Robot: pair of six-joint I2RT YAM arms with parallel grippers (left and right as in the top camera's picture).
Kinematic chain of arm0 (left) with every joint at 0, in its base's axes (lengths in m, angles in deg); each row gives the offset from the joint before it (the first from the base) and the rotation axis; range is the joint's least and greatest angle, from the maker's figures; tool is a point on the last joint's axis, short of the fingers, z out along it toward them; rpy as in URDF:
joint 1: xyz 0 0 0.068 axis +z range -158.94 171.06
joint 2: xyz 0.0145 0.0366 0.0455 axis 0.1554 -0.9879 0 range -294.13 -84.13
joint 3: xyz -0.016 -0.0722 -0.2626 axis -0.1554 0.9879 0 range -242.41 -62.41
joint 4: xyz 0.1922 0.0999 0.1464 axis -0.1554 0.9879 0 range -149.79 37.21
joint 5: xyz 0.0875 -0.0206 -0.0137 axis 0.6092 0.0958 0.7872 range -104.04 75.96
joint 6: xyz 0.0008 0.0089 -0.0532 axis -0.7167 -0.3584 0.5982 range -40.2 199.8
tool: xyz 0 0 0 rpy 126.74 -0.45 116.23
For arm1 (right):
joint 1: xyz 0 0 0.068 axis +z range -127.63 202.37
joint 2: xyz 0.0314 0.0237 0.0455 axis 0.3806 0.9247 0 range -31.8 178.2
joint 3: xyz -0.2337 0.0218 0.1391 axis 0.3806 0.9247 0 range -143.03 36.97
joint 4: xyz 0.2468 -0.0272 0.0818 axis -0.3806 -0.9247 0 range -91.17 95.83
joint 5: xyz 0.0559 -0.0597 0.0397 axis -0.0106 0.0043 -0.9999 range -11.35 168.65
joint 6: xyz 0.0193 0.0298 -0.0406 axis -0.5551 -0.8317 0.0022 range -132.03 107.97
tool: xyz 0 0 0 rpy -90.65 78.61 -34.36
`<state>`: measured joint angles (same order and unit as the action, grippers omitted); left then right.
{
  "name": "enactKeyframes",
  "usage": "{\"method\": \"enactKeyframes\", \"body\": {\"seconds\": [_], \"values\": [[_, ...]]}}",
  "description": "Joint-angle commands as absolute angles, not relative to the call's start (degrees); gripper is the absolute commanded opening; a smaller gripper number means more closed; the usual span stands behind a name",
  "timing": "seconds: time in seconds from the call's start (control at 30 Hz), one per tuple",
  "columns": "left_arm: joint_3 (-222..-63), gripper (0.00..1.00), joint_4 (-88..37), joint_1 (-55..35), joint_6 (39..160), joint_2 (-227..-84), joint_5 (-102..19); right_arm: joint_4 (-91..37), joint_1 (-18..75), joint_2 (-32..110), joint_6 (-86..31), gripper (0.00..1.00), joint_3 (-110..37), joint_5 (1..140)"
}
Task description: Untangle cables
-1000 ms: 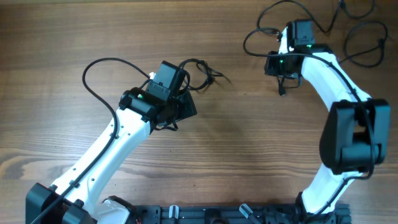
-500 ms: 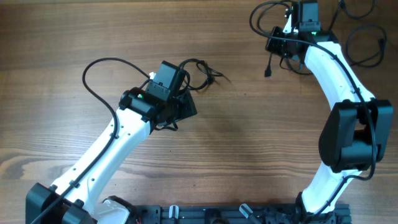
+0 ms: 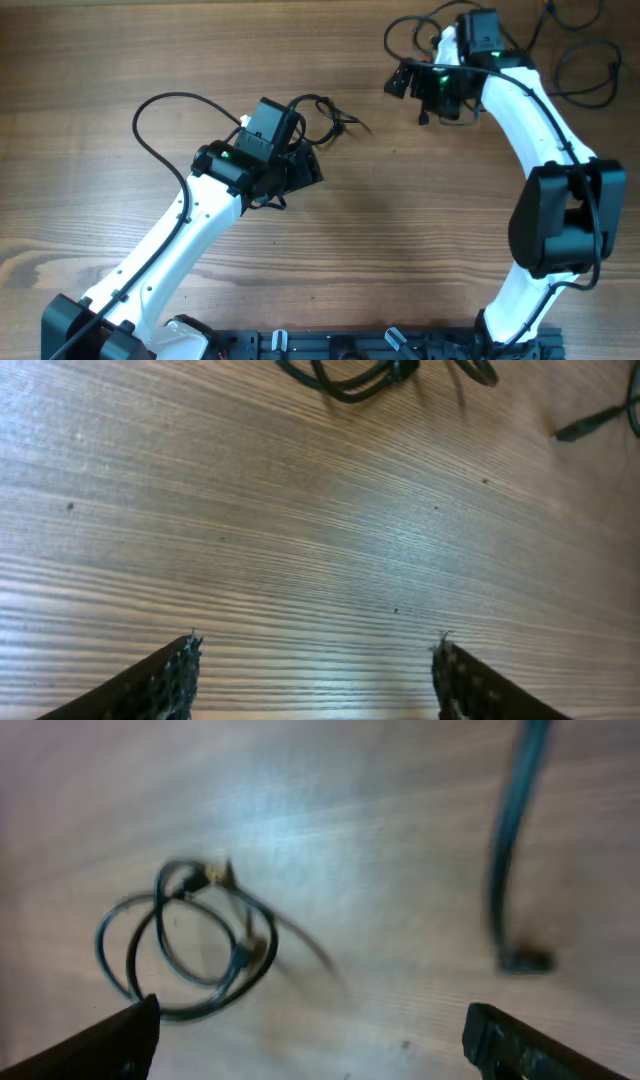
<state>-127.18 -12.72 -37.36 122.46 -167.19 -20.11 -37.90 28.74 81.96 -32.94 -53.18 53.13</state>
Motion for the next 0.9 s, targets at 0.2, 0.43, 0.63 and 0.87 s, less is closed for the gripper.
{"method": "enactKeyframes", "body": {"seconds": [0.2,0.43,0.63,0.87], "values": [[-127.3,1.0,-9.5,-26.3,119.4,-167.6,-20.6,-40.5,39.1,82.4,-31.7,1.0,-54.1,51.5],[-127.3,1.0,-9.2,-20.1,118.8,-167.6,-17.8,-31.0,45.8,82.6,-43.4,1.0,-52.7,54.9],[-127.3,1.0,-7.2,-19.7,118.8,-167.6,-17.1,-32.3,47.0,83.1,-63.1,0.98,-52.5,63.3],[-127.3,1.0,-6.8,-19.7,118.8,-167.6,-17.2,-28.6,47.0,83.2,-22.0,0.97,-52.5,72.1]]}}
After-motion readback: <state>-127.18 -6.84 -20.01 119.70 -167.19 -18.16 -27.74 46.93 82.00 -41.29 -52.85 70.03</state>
